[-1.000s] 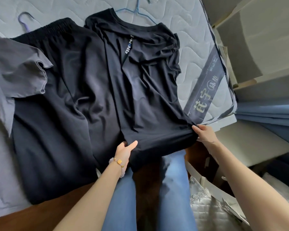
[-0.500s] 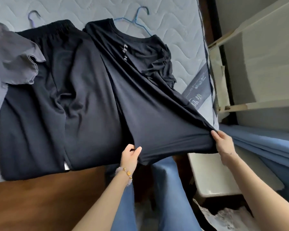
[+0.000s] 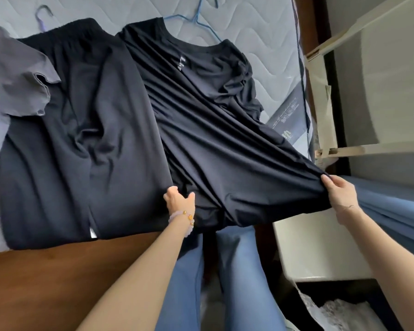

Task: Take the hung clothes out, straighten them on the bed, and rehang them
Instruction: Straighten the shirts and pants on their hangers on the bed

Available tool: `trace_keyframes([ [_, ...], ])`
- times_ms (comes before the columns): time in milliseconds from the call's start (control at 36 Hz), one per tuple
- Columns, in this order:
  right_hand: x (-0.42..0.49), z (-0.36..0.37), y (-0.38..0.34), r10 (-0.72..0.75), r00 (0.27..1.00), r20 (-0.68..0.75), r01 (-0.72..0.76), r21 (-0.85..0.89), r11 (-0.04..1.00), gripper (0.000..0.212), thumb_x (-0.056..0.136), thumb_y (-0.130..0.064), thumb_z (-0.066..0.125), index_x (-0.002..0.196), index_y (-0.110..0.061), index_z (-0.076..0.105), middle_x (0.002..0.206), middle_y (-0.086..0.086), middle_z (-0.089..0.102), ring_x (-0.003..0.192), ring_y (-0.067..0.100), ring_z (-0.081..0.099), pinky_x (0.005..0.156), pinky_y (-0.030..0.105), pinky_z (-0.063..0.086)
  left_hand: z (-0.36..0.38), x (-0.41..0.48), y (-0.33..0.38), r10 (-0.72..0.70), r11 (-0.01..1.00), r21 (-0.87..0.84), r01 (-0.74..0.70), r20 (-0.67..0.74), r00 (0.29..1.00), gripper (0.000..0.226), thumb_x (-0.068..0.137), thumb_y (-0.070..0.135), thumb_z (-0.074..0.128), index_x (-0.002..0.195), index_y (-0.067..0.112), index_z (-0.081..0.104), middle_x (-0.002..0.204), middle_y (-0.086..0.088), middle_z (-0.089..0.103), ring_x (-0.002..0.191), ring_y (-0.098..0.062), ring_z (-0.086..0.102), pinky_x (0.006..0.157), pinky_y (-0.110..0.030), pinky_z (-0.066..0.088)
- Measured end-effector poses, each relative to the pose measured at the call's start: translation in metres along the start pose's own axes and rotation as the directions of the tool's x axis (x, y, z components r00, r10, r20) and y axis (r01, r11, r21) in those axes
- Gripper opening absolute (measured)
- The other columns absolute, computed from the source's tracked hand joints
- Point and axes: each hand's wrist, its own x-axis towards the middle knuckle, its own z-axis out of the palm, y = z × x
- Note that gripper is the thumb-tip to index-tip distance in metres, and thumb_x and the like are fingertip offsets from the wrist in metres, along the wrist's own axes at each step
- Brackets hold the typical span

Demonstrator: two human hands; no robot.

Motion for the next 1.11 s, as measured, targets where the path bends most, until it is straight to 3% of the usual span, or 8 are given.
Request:
trace_keyframes([
  [278, 0.04, -0.039, -0.012, -0.048, 0.959, -0.28, -0.002, -0.173, 0.985, 0.04, 0.097, -0.022, 0.046, 0.111, 0.012, 0.061, 0.091, 0.024, 0.056, 0.09, 0.015, 0.043, 0.079, 0.028, 0.03, 0.004, 0.009, 0.003, -0.027, 0.999, 0.041, 0.031, -0.097, 0.995, 0.042, 0.088, 0.009, 0.049, 0.129, 0.001, 0.043, 0.136, -0.015, 0.038, 0.118, -0.035, 0.048, 0.097, -0.037, 0.039],
  [472, 0.055, -0.049, -0.017, -0.021, 0.962, -0.273, -0.032, -0.188, 0.982, 0.041, 0.096, -0.024, 0.047, 0.118, 0.007, 0.063, 0.117, 0.029, 0.064, 0.093, 0.017, 0.047, 0.083, 0.029, 0.033, 0.022, -0.007, -0.004, 0.034, 0.994, 0.108, -0.017, -0.161, 0.986, 0.072, 0.085, 0.009, 0.054, 0.146, -0.001, 0.017, 0.152, -0.012, 0.018, 0.129, -0.032, 0.039, 0.106, -0.041, 0.035],
  [611, 0.05, -0.047, -0.016, 0.031, 0.968, -0.248, -0.067, -0.139, 0.988, 0.041, 0.095, -0.027, 0.051, 0.12, 0.002, 0.064, 0.119, 0.024, 0.066, 0.1, 0.024, 0.058, 0.089, 0.035, 0.042, 0.016, 0.002, 0.001, -0.097, 0.989, 0.092, 0.119, -0.218, 0.971, 0.079, 0.082, 0.018, 0.06, 0.144, -0.002, 0.016, 0.151, -0.013, 0.018, 0.128, -0.036, 0.039, 0.106, -0.047, 0.034],
  [778, 0.044, -0.04, -0.006, 0.09, 0.99, -0.107, -0.099, -0.084, 0.992, 0.041, 0.097, -0.027, 0.054, 0.121, 0.005, 0.064, 0.105, 0.009, 0.061, 0.098, 0.014, 0.048, 0.084, 0.024, 0.036, -0.006, 0.007, 0.003, -0.237, 0.97, 0.042, 0.24, -0.065, 0.969, 0.039, 0.087, 0.02, 0.06, 0.112, 0.005, 0.034, 0.116, -0.019, 0.049, 0.08, -0.033, 0.056, 0.067, -0.034, 0.048],
  [861, 0.033, -0.032, 0.001, 0.14, 0.99, -0.036, -0.141, -0.024, 0.99, 0.039, 0.097, -0.027, 0.055, 0.116, 0.005, 0.065, 0.102, 0.012, 0.06, 0.092, 0.016, 0.05, 0.056, 0.007, 0.043, -0.008, 0.001, -0.011, -0.239, 0.971, -0.004, 0.241, 0.114, 0.964, 0.063, 0.086, 0.028, 0.063, 0.135, 0.003, 0.032, 0.136, -0.016, 0.045, 0.111, -0.037, 0.053, 0.095, -0.036, 0.044],
  [944, 0.019, -0.022, 0.007, 0.234, 0.968, 0.093, -0.241, 0.075, 0.968, 0.037, 0.095, -0.034, 0.058, 0.112, -0.002, 0.066, 0.089, 0.009, 0.062, 0.06, 0.015, 0.06, 0.034, 0.006, 0.038, -0.006, -0.009, -0.025, -0.242, 0.959, -0.076, 0.274, 0.286, 0.927, 0.081, 0.083, 0.034, 0.066, 0.146, 0.007, 0.023, 0.149, -0.01, 0.035, 0.132, -0.033, 0.039, 0.11, -0.045, 0.033],
  [1028, 0.007, -0.017, 0.017, 0.275, 0.925, 0.262, -0.312, 0.112, 0.943, 0.024, 0.092, -0.033, 0.063, 0.098, -0.01, 0.067, 0.065, -0.003, 0.071, 0.049, 0.003, 0.065, 0.044, 0.012, 0.048, -0.007, -0.024, -0.032, -0.201, 0.973, -0.028, 0.229, 0.384, 0.901, 0.058, 0.084, 0.028, 0.066, 0.131, 0.0, 0.046, 0.134, -0.01, 0.052, 0.126, -0.028, 0.046, 0.106, -0.039, 0.036],
  [1111, 0.001, -0.021, 0.03, 0.221, 0.908, 0.356, -0.248, 0.031, 0.968, 0.008, 0.089, -0.021, 0.067, 0.093, -0.014, 0.069, 0.066, -0.01, 0.073, 0.071, 0.011, 0.067, 0.066, 0.02, 0.05, -0.019, -0.035, -0.033, -0.096, 0.99, -0.067, 0.123, 0.311, 0.945, 0.036, 0.091, 0.022, 0.058, 0.109, -0.008, 0.052, 0.113, -0.014, 0.059, 0.114, -0.026, 0.051, 0.094, -0.032, 0.038],
])
